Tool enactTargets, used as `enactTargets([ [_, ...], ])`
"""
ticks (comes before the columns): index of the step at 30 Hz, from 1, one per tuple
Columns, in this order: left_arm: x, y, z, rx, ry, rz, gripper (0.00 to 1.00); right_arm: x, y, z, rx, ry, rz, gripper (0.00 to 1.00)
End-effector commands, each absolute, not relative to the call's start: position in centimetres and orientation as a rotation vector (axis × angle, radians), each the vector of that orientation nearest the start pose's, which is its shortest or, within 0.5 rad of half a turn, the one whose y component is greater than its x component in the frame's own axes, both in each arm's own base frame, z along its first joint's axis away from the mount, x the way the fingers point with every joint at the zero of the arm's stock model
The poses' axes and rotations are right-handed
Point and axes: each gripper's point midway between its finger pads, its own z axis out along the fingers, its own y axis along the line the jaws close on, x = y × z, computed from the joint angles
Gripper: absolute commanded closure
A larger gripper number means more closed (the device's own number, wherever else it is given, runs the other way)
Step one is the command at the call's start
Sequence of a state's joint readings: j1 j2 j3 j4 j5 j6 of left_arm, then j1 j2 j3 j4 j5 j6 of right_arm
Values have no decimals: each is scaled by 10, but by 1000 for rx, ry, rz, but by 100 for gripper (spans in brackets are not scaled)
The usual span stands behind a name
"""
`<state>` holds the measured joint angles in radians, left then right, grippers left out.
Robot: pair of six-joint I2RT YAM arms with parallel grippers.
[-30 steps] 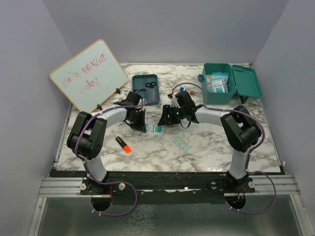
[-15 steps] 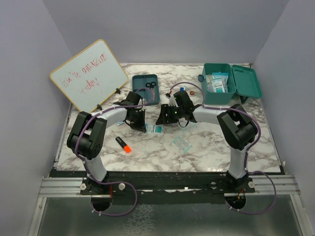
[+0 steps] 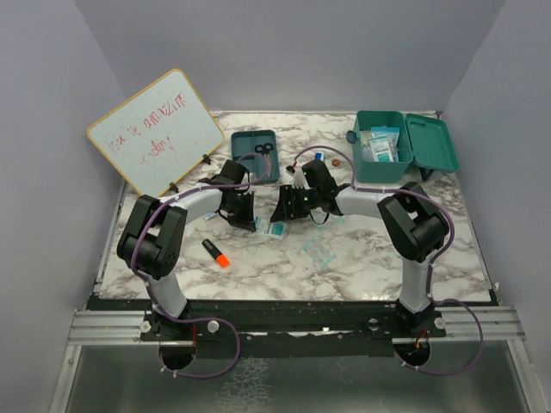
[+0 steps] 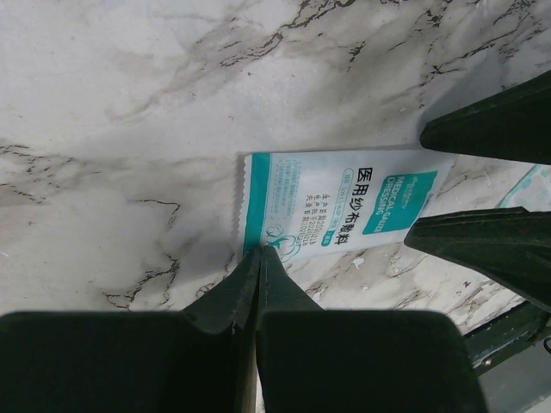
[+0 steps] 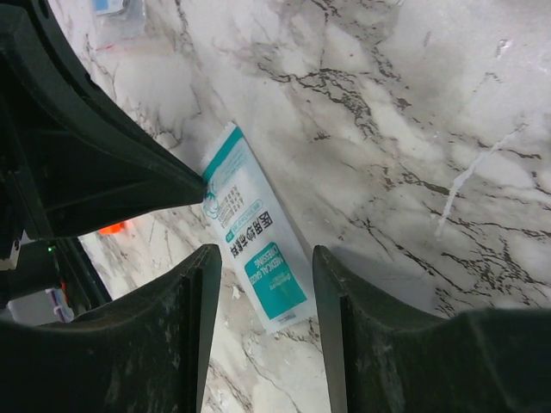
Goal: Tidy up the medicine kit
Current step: Pick up the medical item at the center of the board.
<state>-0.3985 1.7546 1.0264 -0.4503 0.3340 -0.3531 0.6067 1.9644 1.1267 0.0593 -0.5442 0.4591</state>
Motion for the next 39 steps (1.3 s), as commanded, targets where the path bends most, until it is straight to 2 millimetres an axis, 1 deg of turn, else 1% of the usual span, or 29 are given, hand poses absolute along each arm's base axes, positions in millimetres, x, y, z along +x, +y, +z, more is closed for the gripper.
enactTargets([
  [1, 291, -198, 14, 177, 2840, -642, 100, 298, 354, 33, -511, 2483, 1223, 49],
  [6, 290, -198, 14, 176, 2842, -642, 100, 295, 357, 40, -463, 2478, 1273, 49],
  [8, 289, -198, 13, 173, 2844, -641, 100, 295, 355, 40, -441, 2489, 1254, 49],
  [10, 289, -198, 14, 173, 2843, -642, 100, 298, 350, 39, -415, 2511, 1198, 49],
  [14, 289, -197, 14, 171, 2843, -642, 100, 306, 333, 33, -348, 2562, 1032, 47],
  [21, 289, -197, 15, 167, 2840, -641, 100, 307, 319, 31, -298, 2583, 923, 47],
  [25, 288, -197, 15, 165, 2842, -641, 100, 303, 319, 27, -301, 2605, 933, 47],
  [33, 289, -197, 15, 165, 2840, -640, 100, 286, 317, 21, -284, 2654, 983, 47],
  [39, 288, -197, 14, 162, 2844, -642, 100, 284, 320, 18, -264, 2660, 1009, 47],
])
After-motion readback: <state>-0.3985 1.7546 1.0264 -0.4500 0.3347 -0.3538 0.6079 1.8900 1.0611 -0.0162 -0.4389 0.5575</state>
